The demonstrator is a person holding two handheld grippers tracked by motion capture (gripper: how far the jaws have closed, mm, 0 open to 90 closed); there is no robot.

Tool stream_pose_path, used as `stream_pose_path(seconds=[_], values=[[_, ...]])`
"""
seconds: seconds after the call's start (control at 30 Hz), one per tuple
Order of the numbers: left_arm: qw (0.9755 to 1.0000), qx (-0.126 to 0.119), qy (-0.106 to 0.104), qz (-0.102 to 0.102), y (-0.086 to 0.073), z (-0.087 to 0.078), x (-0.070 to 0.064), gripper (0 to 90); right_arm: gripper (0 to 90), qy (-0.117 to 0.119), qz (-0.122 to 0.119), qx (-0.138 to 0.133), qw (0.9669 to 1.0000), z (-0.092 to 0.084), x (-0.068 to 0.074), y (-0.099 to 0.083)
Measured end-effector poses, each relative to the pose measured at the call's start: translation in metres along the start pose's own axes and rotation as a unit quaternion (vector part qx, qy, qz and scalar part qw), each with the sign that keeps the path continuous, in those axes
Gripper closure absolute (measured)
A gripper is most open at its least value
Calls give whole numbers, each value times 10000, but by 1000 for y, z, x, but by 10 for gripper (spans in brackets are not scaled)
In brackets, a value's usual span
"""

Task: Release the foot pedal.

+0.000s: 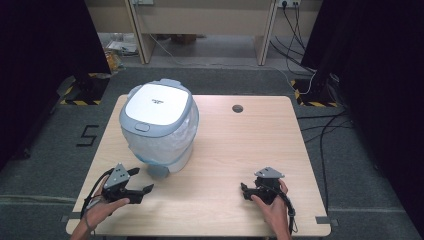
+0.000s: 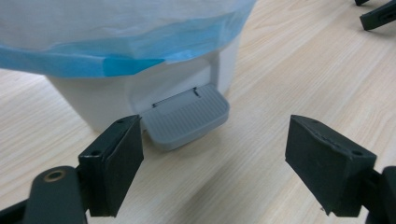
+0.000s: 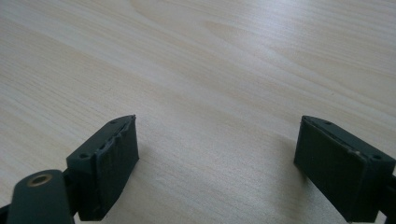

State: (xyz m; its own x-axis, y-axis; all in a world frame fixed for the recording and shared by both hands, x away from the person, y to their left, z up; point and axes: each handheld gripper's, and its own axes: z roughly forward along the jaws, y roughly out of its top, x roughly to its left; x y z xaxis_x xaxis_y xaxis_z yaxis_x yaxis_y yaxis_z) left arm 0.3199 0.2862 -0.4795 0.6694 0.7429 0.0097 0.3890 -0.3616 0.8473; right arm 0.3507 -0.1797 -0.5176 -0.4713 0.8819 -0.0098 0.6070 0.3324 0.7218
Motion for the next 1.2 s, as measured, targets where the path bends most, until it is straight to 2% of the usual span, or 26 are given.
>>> stream_pose_path(seconds=[0.17,0.27,0.3,0.5,0.73,0.9,1.03,1.1,1.2], values=[[9999,31,79,-71,-5,-3,6,187,138,0,-1,0,10000,0,0,0],[9996,177,239,-32,-11,-3,11,187,138,0,0,0,10000,0,0,0],[9994,188,271,-79,-14,-2,13,187,138,0,0,0,10000,0,0,0],[9990,258,294,-226,-26,-4,20,187,138,0,0,0,10000,0,0,0],[9984,370,266,-322,-41,-4,17,187,138,0,0,0,10000,0,0,0],[9984,442,205,-300,-48,-5,10,186,138,0,0,0,10000,0,0,0],[9979,592,130,-217,-54,-3,2,186,138,-2,0,0,10000,0,0,0],[9977,648,135,-112,-55,-3,-2,185,138,-3,-1,1,10000,0,0,0],[9969,769,161,-89,-56,-4,-5,181,137,-9,0,-5,10000,0,0,0]])
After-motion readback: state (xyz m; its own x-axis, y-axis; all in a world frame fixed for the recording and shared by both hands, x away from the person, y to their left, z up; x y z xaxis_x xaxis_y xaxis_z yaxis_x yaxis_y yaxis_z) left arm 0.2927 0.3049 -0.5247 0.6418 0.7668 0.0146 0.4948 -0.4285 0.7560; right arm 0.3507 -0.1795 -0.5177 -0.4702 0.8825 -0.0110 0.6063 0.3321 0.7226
